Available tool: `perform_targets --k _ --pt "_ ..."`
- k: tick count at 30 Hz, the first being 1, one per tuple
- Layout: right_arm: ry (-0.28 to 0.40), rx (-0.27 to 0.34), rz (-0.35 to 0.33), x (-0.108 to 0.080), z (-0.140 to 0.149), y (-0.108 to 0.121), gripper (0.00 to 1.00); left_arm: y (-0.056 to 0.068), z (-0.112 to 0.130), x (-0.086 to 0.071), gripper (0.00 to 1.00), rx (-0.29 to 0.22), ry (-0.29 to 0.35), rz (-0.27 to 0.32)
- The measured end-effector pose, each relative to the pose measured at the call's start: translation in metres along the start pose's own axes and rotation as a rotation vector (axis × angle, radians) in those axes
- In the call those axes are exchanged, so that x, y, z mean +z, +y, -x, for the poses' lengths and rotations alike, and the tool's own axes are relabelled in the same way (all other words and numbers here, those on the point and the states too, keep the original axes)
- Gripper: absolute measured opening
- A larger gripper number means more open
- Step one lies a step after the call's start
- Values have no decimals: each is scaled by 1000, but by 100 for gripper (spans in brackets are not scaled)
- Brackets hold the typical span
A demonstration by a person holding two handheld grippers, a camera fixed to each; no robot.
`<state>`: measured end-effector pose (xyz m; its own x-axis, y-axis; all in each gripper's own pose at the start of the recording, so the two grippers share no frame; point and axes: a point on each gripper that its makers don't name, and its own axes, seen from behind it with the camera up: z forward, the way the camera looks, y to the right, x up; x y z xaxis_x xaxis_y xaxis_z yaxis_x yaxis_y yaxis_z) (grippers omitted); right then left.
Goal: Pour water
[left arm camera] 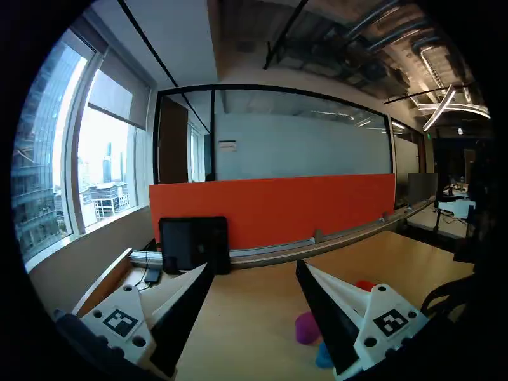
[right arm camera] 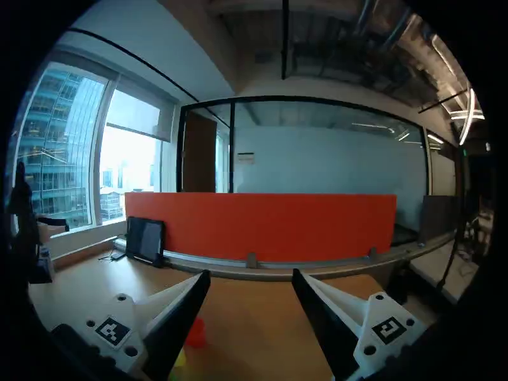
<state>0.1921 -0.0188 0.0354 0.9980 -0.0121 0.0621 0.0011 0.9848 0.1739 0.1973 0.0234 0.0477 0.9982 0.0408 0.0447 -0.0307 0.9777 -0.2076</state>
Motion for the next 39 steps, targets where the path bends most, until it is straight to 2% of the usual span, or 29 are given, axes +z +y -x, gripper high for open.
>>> perform_targets --k 5,11,17,26,39 --pt "-3 0 -88 -2 -2 -15 100 9 -1 2 95 -11 -1 58" --pt "9 -19 -218 -12 -8 -38 100 17 -5 -3 95 3 -1 110" --pt "5 -39 -315 -23 -11 -58 100 34 -7 -6 95 9 -6 192" --pt "-4 -28 -400 -32 -15 -76 100 51 -5 -9 95 53 -19 259" --pt "-35 -72 -489 -37 -3 -92 100 69 4 -14 95 72 -36 348"
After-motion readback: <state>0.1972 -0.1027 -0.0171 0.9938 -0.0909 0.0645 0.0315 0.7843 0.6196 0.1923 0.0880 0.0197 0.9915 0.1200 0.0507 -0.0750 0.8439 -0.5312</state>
